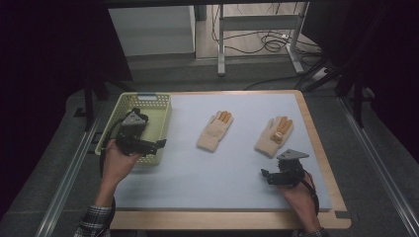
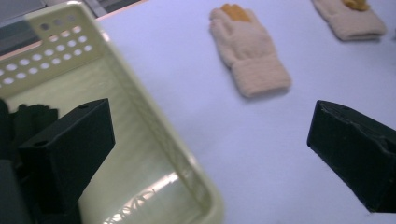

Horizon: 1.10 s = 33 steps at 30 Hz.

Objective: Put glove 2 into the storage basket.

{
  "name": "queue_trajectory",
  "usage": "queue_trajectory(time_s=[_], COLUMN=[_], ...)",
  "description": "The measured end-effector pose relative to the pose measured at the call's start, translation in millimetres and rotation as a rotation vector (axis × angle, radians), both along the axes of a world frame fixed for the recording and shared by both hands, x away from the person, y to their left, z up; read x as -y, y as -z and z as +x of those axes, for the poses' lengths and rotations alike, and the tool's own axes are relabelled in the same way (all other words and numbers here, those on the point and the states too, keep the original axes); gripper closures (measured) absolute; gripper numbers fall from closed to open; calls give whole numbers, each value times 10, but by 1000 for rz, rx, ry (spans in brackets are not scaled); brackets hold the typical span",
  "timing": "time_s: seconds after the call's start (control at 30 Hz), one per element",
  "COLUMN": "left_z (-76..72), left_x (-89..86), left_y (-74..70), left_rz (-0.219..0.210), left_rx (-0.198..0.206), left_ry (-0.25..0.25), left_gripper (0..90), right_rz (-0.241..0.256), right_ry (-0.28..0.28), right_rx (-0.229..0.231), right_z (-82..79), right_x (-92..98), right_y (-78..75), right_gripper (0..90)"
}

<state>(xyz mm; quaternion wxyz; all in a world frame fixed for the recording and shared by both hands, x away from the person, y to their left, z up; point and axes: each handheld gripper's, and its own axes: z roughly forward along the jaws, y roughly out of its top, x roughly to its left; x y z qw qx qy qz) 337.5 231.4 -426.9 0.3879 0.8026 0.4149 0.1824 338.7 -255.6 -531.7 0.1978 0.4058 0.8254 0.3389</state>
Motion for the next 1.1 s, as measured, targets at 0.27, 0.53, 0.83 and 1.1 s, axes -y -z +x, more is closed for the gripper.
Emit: queue_trajectory(time_s=[0.27, 0.53, 0.83, 1.1], left_z=[-225, -461, -544, -534], left_x=[306, 574, 676, 658], left_y=[120, 469, 936, 1187], left_rz=[25, 56, 82, 116], left_rx=[48, 60, 17, -33], left_ry=[75, 126, 115, 96], left_gripper=[9, 9, 9, 11], right_rz=[5, 9, 10, 10], right_ry=[-2, -3, -1, -1], right_rx=[-2, -3, -2, -1], right_z=[7, 10, 9, 8], right_x=[4, 10, 9, 8], right_y=[1, 3, 3, 3], right_gripper=[145, 147, 147, 148])
